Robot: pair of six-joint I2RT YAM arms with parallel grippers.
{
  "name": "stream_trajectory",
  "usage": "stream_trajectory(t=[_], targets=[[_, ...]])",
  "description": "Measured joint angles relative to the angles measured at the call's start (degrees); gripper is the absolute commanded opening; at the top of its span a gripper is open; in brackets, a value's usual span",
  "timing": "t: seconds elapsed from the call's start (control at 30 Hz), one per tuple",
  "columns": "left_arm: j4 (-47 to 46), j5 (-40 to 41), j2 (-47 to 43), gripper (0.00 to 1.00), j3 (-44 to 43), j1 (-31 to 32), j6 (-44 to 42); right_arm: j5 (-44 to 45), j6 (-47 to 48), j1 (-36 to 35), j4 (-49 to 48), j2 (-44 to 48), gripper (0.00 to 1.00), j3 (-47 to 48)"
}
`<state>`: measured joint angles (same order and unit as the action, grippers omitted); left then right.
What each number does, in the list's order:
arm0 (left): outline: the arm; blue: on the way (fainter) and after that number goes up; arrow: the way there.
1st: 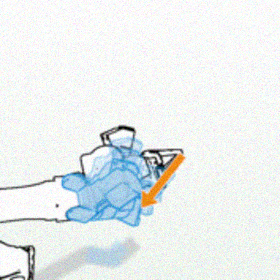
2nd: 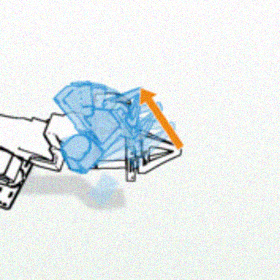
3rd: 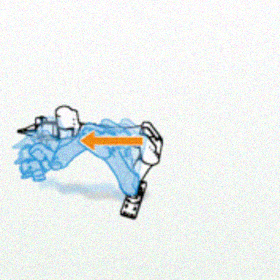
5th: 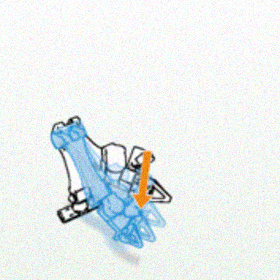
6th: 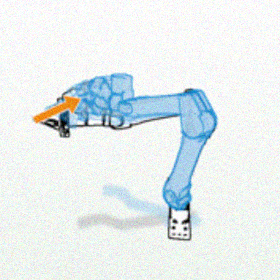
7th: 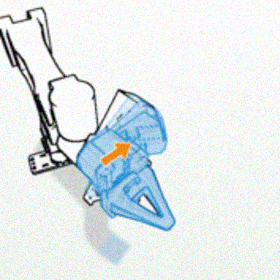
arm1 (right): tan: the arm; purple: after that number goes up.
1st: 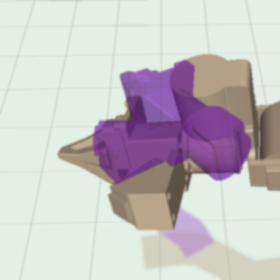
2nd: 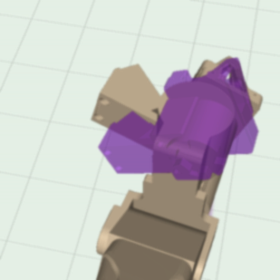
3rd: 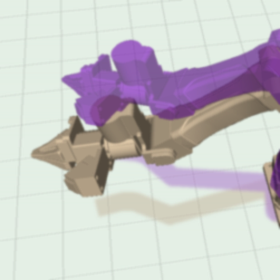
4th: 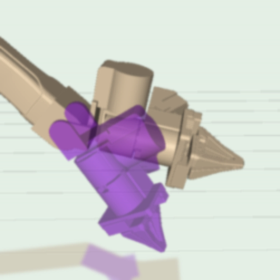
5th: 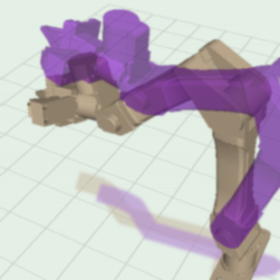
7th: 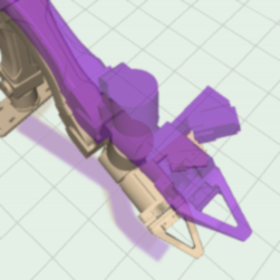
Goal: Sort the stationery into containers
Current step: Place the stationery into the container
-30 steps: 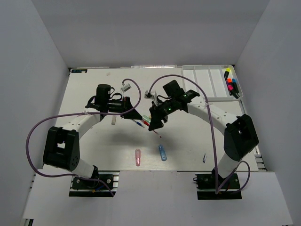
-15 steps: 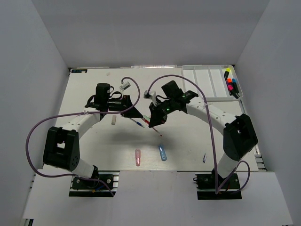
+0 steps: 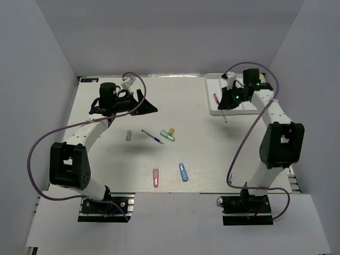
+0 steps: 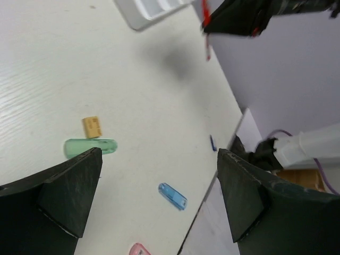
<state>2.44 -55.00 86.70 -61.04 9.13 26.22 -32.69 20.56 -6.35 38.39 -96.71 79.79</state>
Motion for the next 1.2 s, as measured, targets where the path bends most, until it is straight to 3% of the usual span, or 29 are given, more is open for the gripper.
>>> stream_trajectory(t=[0.07, 0.23, 0.3, 0.47, 0.8, 0.87, 0.97, 1.07, 1.2], targets=[[1.95, 4.07, 0.02, 0.98, -0.72, 0.0, -0.37, 2.34, 1.77, 4.52, 1.64, -6.62, 0.0, 9.55], [6.69, 10.56, 0.02, 0.98, -3.28, 0.0, -4.2, 9.27, 5.68, 14.47, 4.7, -28.96, 0.0, 43.45], [7.63, 11.5, 0.0, 0.98, -3.8, -0.02, -5.95, 12.37, 6.67, 17.07, 4.07, -33.86, 0.0, 49.16], [8.79, 12.15, 0.0, 0.98, -3.8, 0.0, -8.2, 17.07, 6.51, 18.8, 3.04, -36.04, 0.0, 46.23], [9.51, 12.94, 0.0, 0.98, -3.15, 0.0, -8.17, 18.14, 3.28, 17.11, -0.2, -40.13, 0.0, 46.07], [9.6, 13.31, 0.0, 0.98, -3.02, 0.0, -7.96, 18.62, 2.56, 17.27, -0.63, -40.61, 0.26, 46.07], [9.55, 13.79, 0.0, 0.98, -2.89, 0.0, -7.76, 19.1, 1.77, 17.55, -0.92, -41.03, 0.52, 46.07], [9.64, 13.97, 0.0, 0.98, -2.25, 0.0, -7.76, 19.26, 1.55, 17.64, -1.01, -41.07, 0.62, 46.07], [10.03, 14.19, -0.04, 0.98, -1.99, 0.0, -7.91, 18.69, 2.03, 17.77, -0.68, -40.98, 0.6, 46.03]])
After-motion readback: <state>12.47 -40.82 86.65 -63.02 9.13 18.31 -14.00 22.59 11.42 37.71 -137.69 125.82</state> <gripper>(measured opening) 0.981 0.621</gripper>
